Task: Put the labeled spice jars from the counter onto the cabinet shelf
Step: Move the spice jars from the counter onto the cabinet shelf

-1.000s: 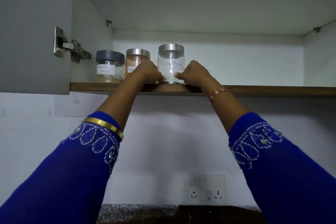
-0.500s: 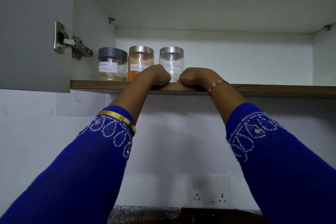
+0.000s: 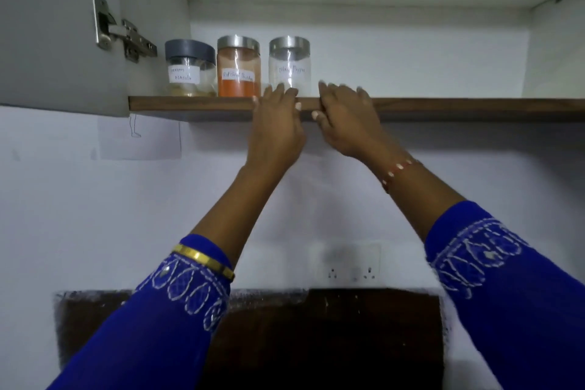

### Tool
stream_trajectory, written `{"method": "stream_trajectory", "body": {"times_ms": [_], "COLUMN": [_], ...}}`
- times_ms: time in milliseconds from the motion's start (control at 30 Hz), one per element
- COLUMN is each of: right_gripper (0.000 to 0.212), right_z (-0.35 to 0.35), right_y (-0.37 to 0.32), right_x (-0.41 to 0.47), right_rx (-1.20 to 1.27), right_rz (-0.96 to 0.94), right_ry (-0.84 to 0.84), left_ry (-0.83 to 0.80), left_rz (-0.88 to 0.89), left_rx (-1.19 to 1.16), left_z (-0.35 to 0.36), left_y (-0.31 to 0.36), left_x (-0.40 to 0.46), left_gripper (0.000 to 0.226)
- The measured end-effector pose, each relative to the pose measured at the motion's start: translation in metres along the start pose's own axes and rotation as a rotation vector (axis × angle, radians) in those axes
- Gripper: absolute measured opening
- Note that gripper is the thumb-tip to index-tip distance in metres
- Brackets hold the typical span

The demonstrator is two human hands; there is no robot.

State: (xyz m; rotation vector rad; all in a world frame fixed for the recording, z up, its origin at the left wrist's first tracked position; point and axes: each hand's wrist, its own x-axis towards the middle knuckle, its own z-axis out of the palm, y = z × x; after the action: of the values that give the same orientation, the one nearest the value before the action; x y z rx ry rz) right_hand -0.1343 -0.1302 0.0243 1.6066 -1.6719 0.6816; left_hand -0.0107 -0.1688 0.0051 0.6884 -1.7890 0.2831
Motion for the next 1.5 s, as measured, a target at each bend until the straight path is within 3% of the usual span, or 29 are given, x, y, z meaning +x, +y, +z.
{"method": "stream_trajectory", "body": {"times_ms": [133,433,767,933,1067,1133,1300,1500], "right_gripper": [0.056,0.055,0.059,0.061,0.085,0.094,0.089,0.080], "right_z": [-0.004,-0.002,0.022,0.029,0.033,0.036,0.043,0.035], "right_y": [0.002,0.002,0.007,0.006,-0.001,-0.003,-0.001,0.006], "right_x": [-0.075,-0.296,-0.494,-0.550,-0.581,-0.591,-0.594,-0.564], "right_rx": [0.286,0.582,0.564,0.592,0.530,0.469,0.488,0.796], "right_rz": [0.058,0.356,0.785,0.779,0.706,0.683,0.715,0.920], "right_ry": [-0.033,-0.146,-0.516,-0.754,-0.930,-0.935,-0.864,-0.665], "left_ry": [-0.099,-0.410,-0.859,-1.045,-1.146,-1.189,-1.244,-1.170], "left_rz": [-0.068,-0.253,-0.486,-0.664,-0.833,-0.915,-1.020,-1.187], "left_rx": [-0.309,-0.644,-0.763,-0.870,-0.862,-0.868,-0.872,-0.960], "left_z": [-0.005,-0.002,0.032,0.038,0.041,0.043,0.041,0.029], "left_y": [0.038,0.102,0.152,0.170,0.174,0.173,0.171,0.157], "left_x": [-0.071,-0.245,-0.408,-0.463,-0.496,-0.508,-0.518,-0.502], "left_gripper": [0.039,0.037,0.037,0.034,0.032,0.031,0.029,0.028]}}
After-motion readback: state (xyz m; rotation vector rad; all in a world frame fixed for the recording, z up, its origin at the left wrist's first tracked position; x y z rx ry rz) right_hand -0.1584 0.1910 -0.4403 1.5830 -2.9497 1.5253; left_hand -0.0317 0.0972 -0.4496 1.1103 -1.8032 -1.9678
